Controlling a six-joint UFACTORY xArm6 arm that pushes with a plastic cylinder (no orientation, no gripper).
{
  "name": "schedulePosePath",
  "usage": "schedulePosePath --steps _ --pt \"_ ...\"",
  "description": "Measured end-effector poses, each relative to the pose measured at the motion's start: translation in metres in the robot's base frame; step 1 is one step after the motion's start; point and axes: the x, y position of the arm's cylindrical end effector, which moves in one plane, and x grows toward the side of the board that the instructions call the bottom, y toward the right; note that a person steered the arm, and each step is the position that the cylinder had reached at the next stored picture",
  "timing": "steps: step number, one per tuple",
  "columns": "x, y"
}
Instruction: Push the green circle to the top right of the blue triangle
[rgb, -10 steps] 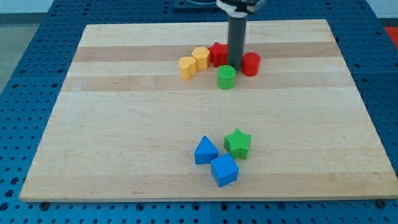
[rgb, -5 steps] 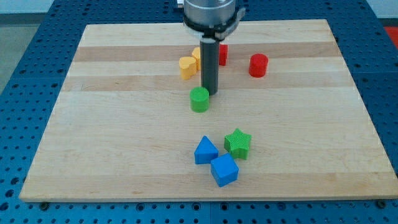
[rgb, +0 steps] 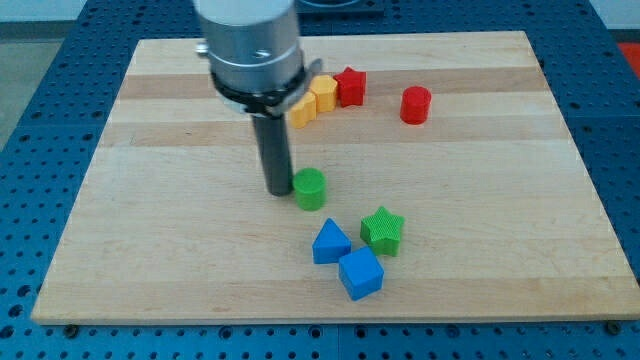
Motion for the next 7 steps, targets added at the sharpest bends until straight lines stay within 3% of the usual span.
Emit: schedulePosePath --steps 5,7 --pt "-0.014 0.075" --pt "0.02 0.087"
